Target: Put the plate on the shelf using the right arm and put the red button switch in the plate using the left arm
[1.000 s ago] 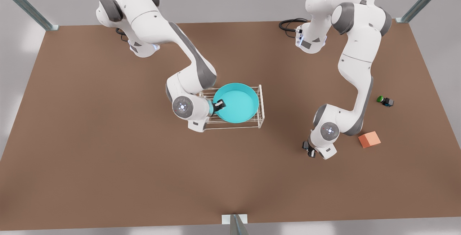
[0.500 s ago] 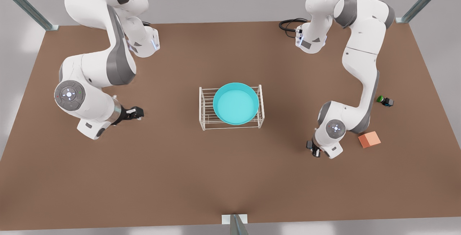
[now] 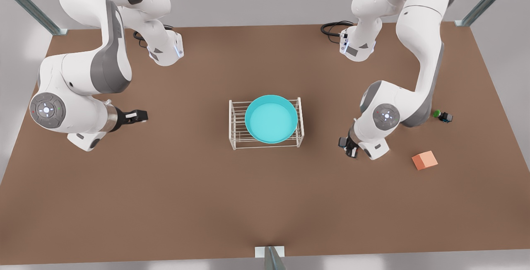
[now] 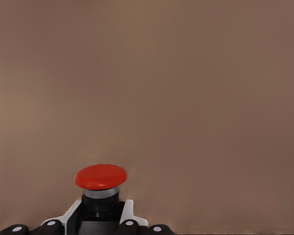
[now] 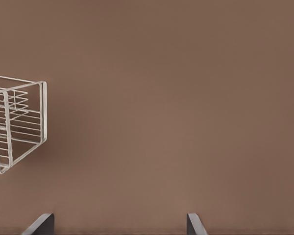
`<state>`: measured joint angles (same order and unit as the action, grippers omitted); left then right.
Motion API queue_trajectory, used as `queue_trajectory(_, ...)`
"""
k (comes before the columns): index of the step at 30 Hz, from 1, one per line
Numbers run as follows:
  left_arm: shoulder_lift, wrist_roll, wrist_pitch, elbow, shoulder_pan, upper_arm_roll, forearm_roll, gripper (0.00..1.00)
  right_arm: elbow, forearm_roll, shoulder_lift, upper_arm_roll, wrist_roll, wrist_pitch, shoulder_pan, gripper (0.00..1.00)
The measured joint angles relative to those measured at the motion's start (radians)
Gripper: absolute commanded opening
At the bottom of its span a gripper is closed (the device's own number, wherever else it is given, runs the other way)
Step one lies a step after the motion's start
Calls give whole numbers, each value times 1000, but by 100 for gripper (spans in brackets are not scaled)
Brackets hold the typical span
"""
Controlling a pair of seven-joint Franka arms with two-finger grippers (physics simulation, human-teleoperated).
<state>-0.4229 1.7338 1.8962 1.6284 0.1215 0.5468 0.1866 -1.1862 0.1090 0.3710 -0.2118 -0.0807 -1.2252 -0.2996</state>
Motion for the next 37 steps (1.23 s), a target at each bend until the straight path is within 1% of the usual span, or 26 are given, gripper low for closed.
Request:
queue_trajectory(3, 8, 13, -55, 0, -6, 56, -19, 44, 0, 1, 0, -2, -4, 10, 0, 100)
queue_trajectory(6, 5, 40, -91, -19, -72, 87, -29, 44, 0, 2, 0, -5, -8, 16, 2, 100)
queue_trajectory(10, -8, 94, -116, -53, -180, 93, -48, 44, 0, 2, 0, -5, -12, 22, 2, 100)
queue_trajectory(14, -72, 160, -126, -153, -283, 94, -54, 44, 0, 2, 1, -2, -15, 27, 2, 100)
queue_trajectory(17, -111, 209, -127, -193, -323, 93, -52, 44, 0, 2, 1, -4, -17, 35, 1, 100)
queue_trajectory(20, -120, 252, -128, -199, -341, 92, -49, 44, 0, 28, -1, 3, -18, 40, 58, 100)
queue_trajectory(21, -123, 265, -128, -200, -344, 92, -48, 49, 0, 35, -1, 12, -19, 40, 62, 100)
queue_trajectory(22, -124, 278, -128, -200, -347, 92, -47, 100, 0, 40, -1, 18, -19, 39, 60, 100)
queue_trajectory(26, -125, 320, -128, -200, -350, 90, -37, 100, 7, 52, 1, 25, -19, 36, 58, 100)
queue_trajectory(27, -120, 328, -129, -198, -338, 89, -23, 100, 16, 53, 1, 24, -19, 35, 60, 100)
queue_trajectory(29, -90, 320, -153, -193, -243, 86, 8, 100, 24, 54, 4, 26, -19, 32, 60, 100)
queue_trajectory(30, -73, 303, -167, -192, -181, 86, 20, 100, 25, 55, 4, 28, -19, 30, 62, 100)
queue_trajectory(33, -35, 183, -208, -198, 69, 85, 44, 100, 27, 56, 5, 30, -20, 26, 60, 100)
queue_trajectory(34, -30, 133, -217, -198, 127, 86, 49, 100, 27, 57, 6, 27, -20, 25, 60, 100)
queue_trajectory(37, -21, -19, -244, -198, 193, 88, 56, 100, 27, 58, 6, 13, -20, 24, 62, 100)
